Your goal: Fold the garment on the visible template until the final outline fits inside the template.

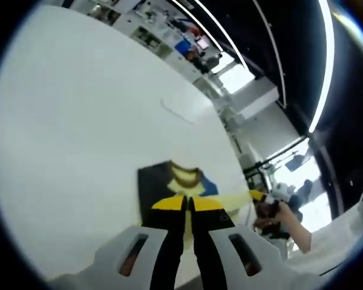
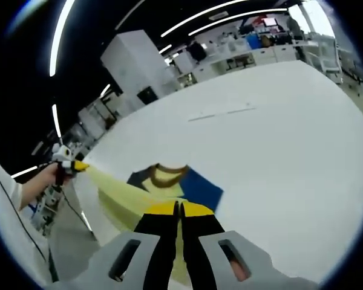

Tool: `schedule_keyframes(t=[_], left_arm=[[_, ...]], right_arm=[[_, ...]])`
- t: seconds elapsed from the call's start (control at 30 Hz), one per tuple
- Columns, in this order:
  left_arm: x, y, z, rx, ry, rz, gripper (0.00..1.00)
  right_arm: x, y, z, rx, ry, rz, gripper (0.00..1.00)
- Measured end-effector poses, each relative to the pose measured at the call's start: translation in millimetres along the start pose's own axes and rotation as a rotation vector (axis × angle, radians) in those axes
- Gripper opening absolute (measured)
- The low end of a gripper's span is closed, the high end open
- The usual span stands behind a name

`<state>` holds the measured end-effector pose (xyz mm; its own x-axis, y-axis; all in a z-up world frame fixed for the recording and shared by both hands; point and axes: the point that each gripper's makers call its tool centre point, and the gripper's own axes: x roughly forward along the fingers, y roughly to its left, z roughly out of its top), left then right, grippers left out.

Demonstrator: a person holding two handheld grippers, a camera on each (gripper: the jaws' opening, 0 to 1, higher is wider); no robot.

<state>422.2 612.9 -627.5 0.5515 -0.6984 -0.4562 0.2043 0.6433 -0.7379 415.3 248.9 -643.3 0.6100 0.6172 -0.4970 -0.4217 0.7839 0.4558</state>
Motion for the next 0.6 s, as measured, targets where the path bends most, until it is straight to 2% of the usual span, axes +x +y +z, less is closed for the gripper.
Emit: schedule_keyframes(t=[0.33, 0.6], left_arm=[[14, 11.9, 11.9, -0.009, -0.01, 0.013, 0.0], [32, 29.4, 15.3, 0.001, 0.005, 0.048, 0.0]], right_arm=[[11, -7, 12.9, -0.019, -0.004, 0.005, 0.02], [31, -23, 8.8, -0.027, 0.024, -0.013, 0.02]])
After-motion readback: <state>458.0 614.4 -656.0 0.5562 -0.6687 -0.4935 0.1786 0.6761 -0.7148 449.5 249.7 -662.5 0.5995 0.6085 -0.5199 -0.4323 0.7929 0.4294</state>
